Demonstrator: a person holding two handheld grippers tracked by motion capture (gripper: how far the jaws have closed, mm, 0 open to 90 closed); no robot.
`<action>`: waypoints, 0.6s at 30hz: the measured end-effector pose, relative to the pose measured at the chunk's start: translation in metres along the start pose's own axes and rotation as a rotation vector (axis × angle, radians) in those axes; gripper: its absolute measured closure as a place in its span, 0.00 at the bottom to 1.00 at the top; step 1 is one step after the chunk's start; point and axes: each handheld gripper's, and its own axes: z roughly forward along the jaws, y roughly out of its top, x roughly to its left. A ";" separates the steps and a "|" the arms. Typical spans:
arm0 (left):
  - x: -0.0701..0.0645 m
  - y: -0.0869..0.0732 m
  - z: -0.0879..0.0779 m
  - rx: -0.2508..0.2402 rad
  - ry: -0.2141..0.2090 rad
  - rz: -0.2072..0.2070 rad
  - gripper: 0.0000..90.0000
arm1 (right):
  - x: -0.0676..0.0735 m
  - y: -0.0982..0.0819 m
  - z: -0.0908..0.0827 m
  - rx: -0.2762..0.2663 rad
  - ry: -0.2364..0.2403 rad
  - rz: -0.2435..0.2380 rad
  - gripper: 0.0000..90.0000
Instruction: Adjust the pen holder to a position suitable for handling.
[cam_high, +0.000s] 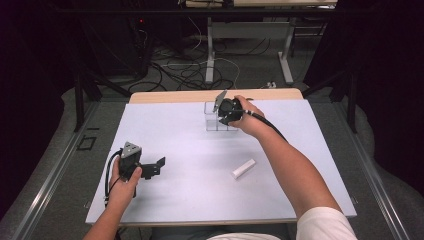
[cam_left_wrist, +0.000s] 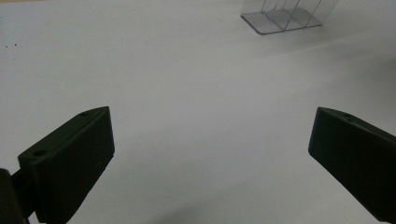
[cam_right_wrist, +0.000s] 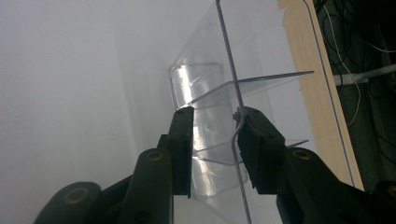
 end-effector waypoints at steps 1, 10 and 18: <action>0.000 0.000 0.000 0.002 0.000 0.000 0.00 | 0.000 0.000 0.000 0.000 0.000 0.000 0.76; 0.000 0.000 0.001 0.000 0.000 -0.001 0.00 | -0.001 0.001 -0.004 0.013 0.013 0.003 0.94; 0.000 0.000 0.001 0.000 0.000 -0.001 0.00 | 0.002 0.000 -0.005 0.007 0.019 -0.032 0.95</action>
